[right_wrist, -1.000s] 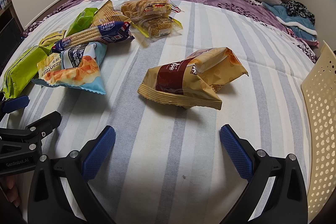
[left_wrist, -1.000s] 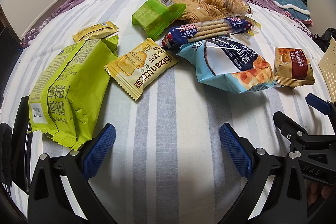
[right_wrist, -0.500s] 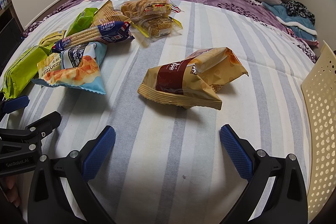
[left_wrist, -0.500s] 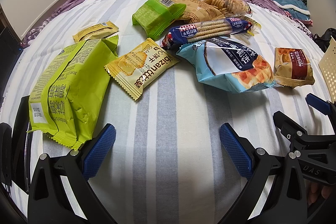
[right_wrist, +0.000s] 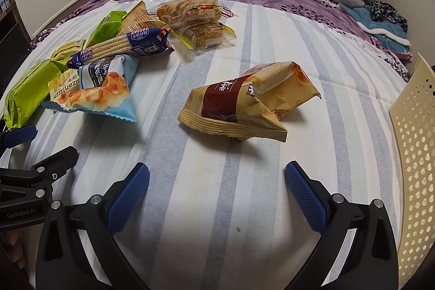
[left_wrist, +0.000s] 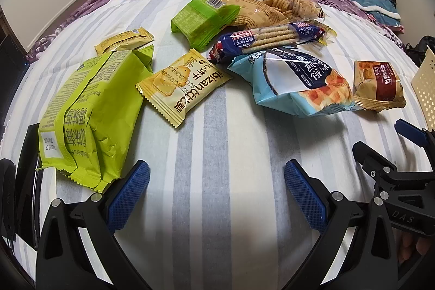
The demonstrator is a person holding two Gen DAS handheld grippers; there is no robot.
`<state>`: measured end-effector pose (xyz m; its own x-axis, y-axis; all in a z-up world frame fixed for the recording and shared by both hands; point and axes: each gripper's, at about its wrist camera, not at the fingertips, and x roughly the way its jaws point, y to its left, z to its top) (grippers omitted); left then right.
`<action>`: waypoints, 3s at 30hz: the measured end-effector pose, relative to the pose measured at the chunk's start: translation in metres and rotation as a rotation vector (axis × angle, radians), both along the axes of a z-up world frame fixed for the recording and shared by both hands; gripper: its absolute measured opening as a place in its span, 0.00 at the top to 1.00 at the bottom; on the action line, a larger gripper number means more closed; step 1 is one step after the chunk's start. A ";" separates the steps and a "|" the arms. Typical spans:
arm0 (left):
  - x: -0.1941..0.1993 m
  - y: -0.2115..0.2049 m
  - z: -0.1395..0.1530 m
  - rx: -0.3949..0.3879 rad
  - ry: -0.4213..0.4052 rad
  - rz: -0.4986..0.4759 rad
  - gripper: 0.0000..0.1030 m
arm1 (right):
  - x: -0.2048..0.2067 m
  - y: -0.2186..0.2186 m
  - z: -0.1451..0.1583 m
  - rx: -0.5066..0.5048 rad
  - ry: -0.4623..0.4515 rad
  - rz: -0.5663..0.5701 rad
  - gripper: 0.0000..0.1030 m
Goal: Organize snacks
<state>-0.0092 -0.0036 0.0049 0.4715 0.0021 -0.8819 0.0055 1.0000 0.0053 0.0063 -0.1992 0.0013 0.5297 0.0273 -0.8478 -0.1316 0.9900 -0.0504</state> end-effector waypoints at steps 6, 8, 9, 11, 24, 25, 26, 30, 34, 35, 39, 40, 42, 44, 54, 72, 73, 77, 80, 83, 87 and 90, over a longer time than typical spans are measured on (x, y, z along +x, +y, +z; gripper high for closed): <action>-0.004 -0.002 0.004 -0.009 -0.005 -0.004 0.02 | -0.009 -0.006 0.012 0.011 -0.037 -0.020 0.05; -0.004 -0.002 0.005 -0.011 -0.009 -0.002 0.02 | -0.011 -0.010 0.015 0.025 -0.045 -0.025 0.05; -0.005 -0.003 0.006 -0.010 -0.011 -0.003 0.02 | -0.011 -0.010 0.016 0.030 -0.049 -0.028 0.05; -0.005 -0.002 0.007 -0.007 -0.016 -0.003 0.02 | -0.013 -0.014 0.018 0.036 -0.061 -0.035 0.05; -0.009 0.000 0.024 0.018 -0.073 -0.016 0.02 | -0.015 -0.024 0.038 0.097 -0.121 -0.073 0.05; -0.010 0.000 0.027 0.017 -0.078 -0.017 0.02 | -0.015 -0.024 0.040 0.102 -0.125 -0.076 0.05; -0.010 0.001 0.029 0.015 -0.084 -0.017 0.02 | -0.015 -0.025 0.040 0.105 -0.128 -0.080 0.05; -0.016 -0.002 0.040 0.024 -0.116 -0.030 0.02 | -0.015 -0.026 0.044 0.115 -0.139 -0.087 0.05; -0.018 -0.004 0.047 0.044 -0.144 -0.043 0.02 | -0.016 -0.026 0.047 0.120 -0.147 -0.089 0.05; -0.018 -0.003 0.048 0.049 -0.149 -0.041 0.02 | -0.016 -0.026 0.047 0.120 -0.149 -0.089 0.05; -0.015 0.001 0.050 0.049 -0.151 -0.022 0.02 | -0.017 -0.028 0.047 0.120 -0.151 -0.095 0.05; -0.014 0.003 0.050 0.049 -0.151 -0.020 0.02 | -0.016 -0.028 0.047 0.121 -0.151 -0.098 0.05; -0.011 0.006 0.050 0.056 -0.153 -0.010 0.02 | -0.016 -0.029 0.048 0.121 -0.151 -0.103 0.05; -0.008 0.012 0.050 0.056 -0.154 0.006 0.02 | -0.016 -0.029 0.048 0.122 -0.151 -0.106 0.05; 0.005 0.053 0.047 0.060 -0.153 0.095 0.02 | -0.013 -0.028 0.047 0.111 -0.145 -0.106 0.05; 0.047 0.117 0.020 -0.018 -0.072 0.186 0.02 | -0.006 -0.024 0.040 0.094 -0.125 -0.129 0.05; 0.050 0.118 0.018 -0.021 -0.070 0.181 0.02 | -0.005 -0.025 0.040 0.094 -0.125 -0.135 0.05; 0.054 0.116 0.012 -0.020 -0.066 0.159 0.05 | -0.003 -0.032 0.040 0.105 -0.125 -0.157 0.05; 0.056 0.113 0.007 -0.040 -0.053 0.139 0.21 | 0.001 -0.038 0.040 0.122 -0.120 -0.177 0.05; 0.054 0.110 0.009 -0.021 -0.069 0.136 0.25 | 0.008 -0.041 0.042 0.134 -0.117 -0.191 0.05; 0.052 0.112 0.016 -0.045 -0.086 0.136 0.32 | 0.020 -0.041 0.044 0.152 -0.118 -0.201 0.05; 0.049 0.111 0.025 -0.060 -0.108 0.130 0.33 | 0.034 -0.039 0.041 0.176 -0.102 -0.208 0.05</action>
